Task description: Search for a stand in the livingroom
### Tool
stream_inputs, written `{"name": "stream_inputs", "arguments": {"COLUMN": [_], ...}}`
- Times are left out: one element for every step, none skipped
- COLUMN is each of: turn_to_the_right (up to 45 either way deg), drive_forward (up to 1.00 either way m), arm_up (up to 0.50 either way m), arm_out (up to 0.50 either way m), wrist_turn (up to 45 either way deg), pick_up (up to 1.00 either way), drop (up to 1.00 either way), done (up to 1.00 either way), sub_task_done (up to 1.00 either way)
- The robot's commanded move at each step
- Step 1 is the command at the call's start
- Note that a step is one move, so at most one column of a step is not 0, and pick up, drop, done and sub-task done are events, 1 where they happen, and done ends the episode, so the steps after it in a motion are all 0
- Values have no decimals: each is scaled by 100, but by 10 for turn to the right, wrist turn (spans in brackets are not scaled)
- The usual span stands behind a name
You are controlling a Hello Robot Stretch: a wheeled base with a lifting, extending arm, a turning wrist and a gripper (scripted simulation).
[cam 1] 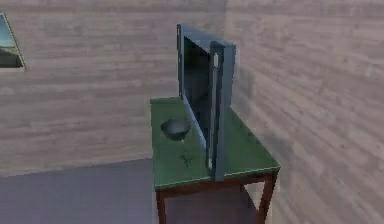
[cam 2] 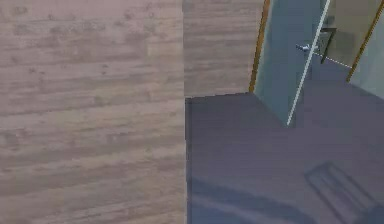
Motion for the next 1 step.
{"name": "stream_inputs", "arguments": {"turn_to_the_right": [0], "drive_forward": [0], "arm_up": [0], "arm_out": [0], "wrist_turn": [0], "pick_up": [0], "drop": [0], "done": [100], "sub_task_done": [0]}}
